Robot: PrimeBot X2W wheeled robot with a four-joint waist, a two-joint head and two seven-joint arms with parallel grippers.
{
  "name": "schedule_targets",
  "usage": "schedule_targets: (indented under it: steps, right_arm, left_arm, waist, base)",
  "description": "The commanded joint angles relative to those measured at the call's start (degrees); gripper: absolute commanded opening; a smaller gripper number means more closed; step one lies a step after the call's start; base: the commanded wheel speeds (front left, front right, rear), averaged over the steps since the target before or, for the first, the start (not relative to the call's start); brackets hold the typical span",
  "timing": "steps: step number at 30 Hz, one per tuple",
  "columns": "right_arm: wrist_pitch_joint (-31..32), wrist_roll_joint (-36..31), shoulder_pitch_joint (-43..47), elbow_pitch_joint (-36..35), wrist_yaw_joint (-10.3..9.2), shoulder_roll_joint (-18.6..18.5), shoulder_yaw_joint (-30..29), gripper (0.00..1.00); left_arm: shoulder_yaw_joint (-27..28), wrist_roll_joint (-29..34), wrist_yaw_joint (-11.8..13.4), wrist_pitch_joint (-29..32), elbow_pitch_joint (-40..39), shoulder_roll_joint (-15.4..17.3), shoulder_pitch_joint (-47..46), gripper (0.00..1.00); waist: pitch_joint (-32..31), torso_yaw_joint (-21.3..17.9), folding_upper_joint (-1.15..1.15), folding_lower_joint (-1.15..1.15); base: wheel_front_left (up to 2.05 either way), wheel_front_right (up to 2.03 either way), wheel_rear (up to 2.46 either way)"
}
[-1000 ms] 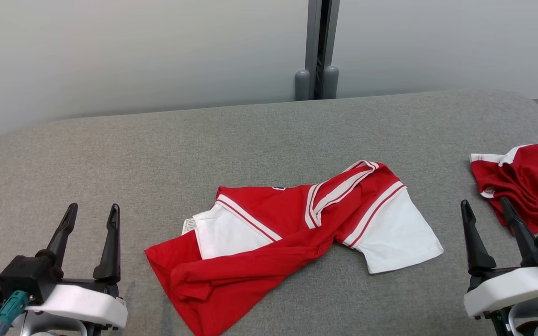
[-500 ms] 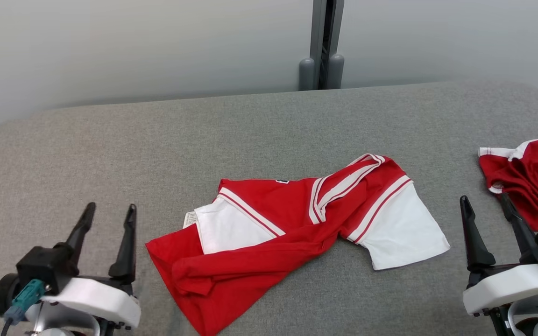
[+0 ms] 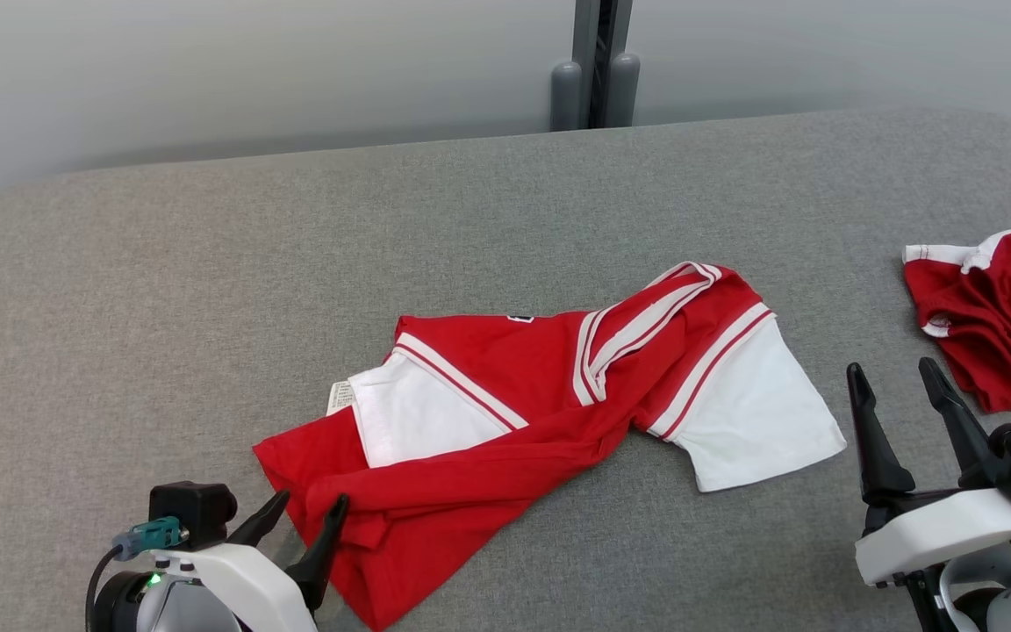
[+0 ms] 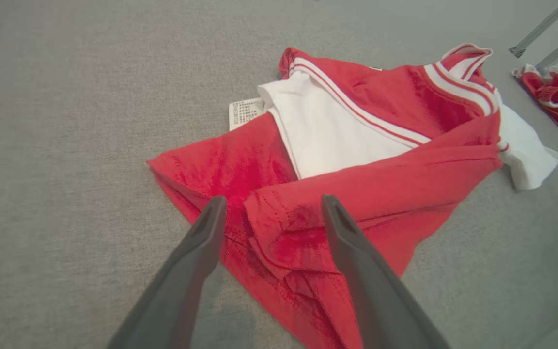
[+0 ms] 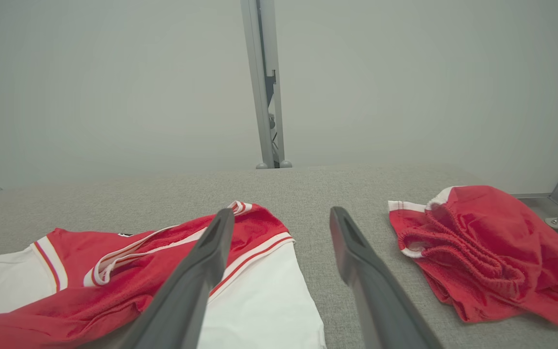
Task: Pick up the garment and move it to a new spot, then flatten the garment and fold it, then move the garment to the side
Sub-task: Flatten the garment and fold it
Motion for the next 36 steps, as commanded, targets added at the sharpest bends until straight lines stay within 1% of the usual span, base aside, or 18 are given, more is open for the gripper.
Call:
schedule_targets:
  steps: [1,2,3,4,5,6,7,11,14,18,22,25,28,36]
  right_arm:
    - [-0.55,0.22,-0.82,0.13,-0.02,-0.25,0.03,1.0]
    - [-0.51,0.24,-0.86,0.18,-0.02,-0.25,0.06,1.0]
    - [-0.51,0.26,-0.9,0.18,-0.02,-0.24,0.03,1.0]
    - [-0.51,0.29,-0.96,0.19,-0.02,-0.24,0.01,1.0]
    - [-0.53,0.32,-1.03,0.2,-0.02,-0.25,-0.03,1.0]
    - [-0.53,0.32,-1.03,0.2,-0.02,-0.25,-0.03,1.0]
    - [-0.54,0.35,-1.07,0.2,-0.02,-0.25,-0.08,1.0]
    - [-0.56,0.55,-1.29,0.21,-0.02,-0.25,-0.3,1.0]
    - [-0.74,0.68,-1.42,0.21,-0.02,-0.25,-0.77,1.0]
    - [-1.91,-1.15,-2.05,-0.96,-0.02,-0.27,-2.62,1.0]
    - [-0.05,-2.83,-1.24,0.83,-0.02,-0.2,-4.32,1.0]
    - [1.54,-3.0,-0.69,5.18,-0.02,-0.21,-3.15,1.0]
    - [1.81,-2.18,-1.32,11.15,-0.02,-0.26,-1.86,1.0]
    - [-2.57,-0.37,-10.19,28.75,-0.02,-0.29,-0.82,1.0]
  left_arm:
    - [-0.05,-0.84,-0.98,0.23,1.22,0.01,-1.24,1.0]
    - [-0.07,-1.17,-1.29,0.43,1.82,-0.08,-1.41,0.93]
    - [-0.13,-1.5,-1.56,0.59,2.35,-0.21,-1.58,0.63]
    - [-0.1,-1.59,-1.84,0.53,2.76,-0.24,-1.82,0.37]
    - [-0.13,-1.81,-2.07,0.47,3.14,-0.29,-2.03,0.08]
    - [-0.13,-1.81,-2.07,0.47,3.14,-0.29,-2.03,0.08]
    - [-0.33,-2.1,-2.57,0.87,3.58,-0.28,-2.08,0.0]
    - [-0.67,-2.78,-3.74,1.1,4.81,-0.21,-2.47,0.0]
    - [-0.56,-2.65,-4.04,0.38,5.48,-0.06,-2.91,0.0]
    - [0.0,-1.91,-3.9,-1.24,5.77,0.44,-3.31,0.0]
    - [0.11,-1.81,-3.85,-1.71,5.46,0.69,-3.47,0.0]
    - [0.1,-1.66,-3.89,-1.92,5.27,0.79,-3.86,0.0]
    - [0.07,-1.46,-3.97,-2.31,5.13,0.77,-4.32,0.0]
    - [-0.55,-0.54,-4.46,-3.14,4.09,1.12,-5.85,0.0]
  waist:
    - [0.27,-0.15,0.0,0.0]
    - [0.34,-0.19,0.0,0.0]
    - [0.41,-0.21,0.0,0.0]
    - [0.46,-0.21,0.0,0.0]
    - [0.48,-0.22,0.0,0.0]
    - [0.48,-0.22,0.0,0.0]
    - [0.5,-0.22,0.0,0.0]
    - [0.68,-0.31,0.0,0.0]
    - [0.79,-0.4,0.0,0.0]
    - [0.94,-0.54,0.0,0.0]
    - [1.11,-0.58,0.0,0.0]
    - [1.45,-0.44,0.0,0.0]
    - [1.94,-0.22,0.0,0.0]
    - [3.76,0.83,0.0,0.0]
  base:
    - [0.0,0.0,0.0]
    - [0.0,0.0,0.0]
    - [0.0,0.0,0.0]
    - [0.0,0.0,0.0]
    - [0.0,0.0,0.0]
    - [0.0,0.0,0.0]
    - [0.0,0.0,0.0]
    - [0.0,0.0,0.0]
    - [0.0,0.0,0.0]
    - [0.0,0.0,0.0]
    - [0.0,0.0,0.0]
    - [0.0,0.0,0.0]
    - [0.0,0.0,0.0]
    - [0.0,0.0,0.0]
